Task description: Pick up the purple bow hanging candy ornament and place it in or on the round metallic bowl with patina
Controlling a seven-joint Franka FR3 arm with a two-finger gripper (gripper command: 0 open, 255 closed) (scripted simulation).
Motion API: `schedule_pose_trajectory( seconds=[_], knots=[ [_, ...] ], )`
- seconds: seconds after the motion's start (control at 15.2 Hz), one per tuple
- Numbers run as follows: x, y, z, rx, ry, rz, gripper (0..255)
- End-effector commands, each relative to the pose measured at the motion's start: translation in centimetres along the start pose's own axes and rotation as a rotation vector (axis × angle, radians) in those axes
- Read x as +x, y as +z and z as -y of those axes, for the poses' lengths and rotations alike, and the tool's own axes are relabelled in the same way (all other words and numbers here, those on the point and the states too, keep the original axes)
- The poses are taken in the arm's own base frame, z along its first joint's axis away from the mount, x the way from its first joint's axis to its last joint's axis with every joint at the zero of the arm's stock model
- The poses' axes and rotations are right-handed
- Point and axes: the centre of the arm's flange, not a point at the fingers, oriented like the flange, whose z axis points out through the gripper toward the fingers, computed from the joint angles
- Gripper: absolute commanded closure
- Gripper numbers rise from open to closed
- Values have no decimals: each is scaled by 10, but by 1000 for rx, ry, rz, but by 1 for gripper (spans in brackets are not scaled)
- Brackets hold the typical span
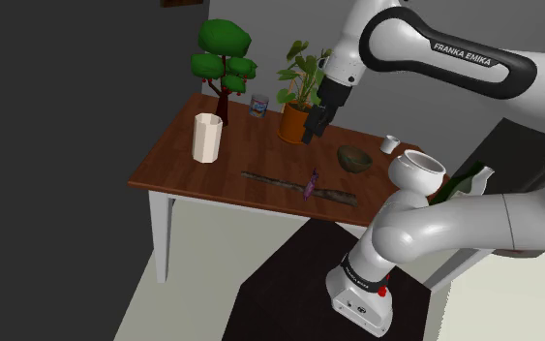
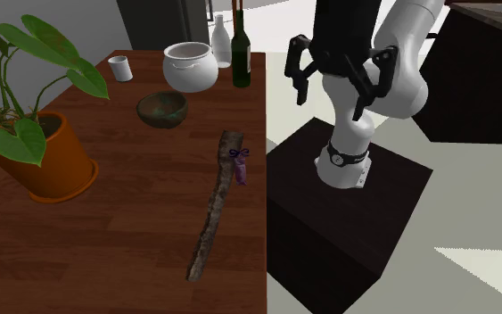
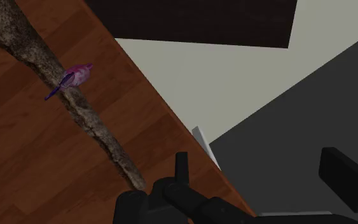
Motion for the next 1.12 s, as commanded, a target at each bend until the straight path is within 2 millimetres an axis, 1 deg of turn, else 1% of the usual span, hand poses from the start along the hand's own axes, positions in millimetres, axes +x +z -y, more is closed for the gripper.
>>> schedule_pose_trajectory(
  seconds=[0.0,0.53,1.06],
  knots=[
    [0,0,0,0,0,0,0],
    [-9,69,-68,-70,214,-67,0],
    [-29,135,-138,-140,427,-133,0]
  ],
)
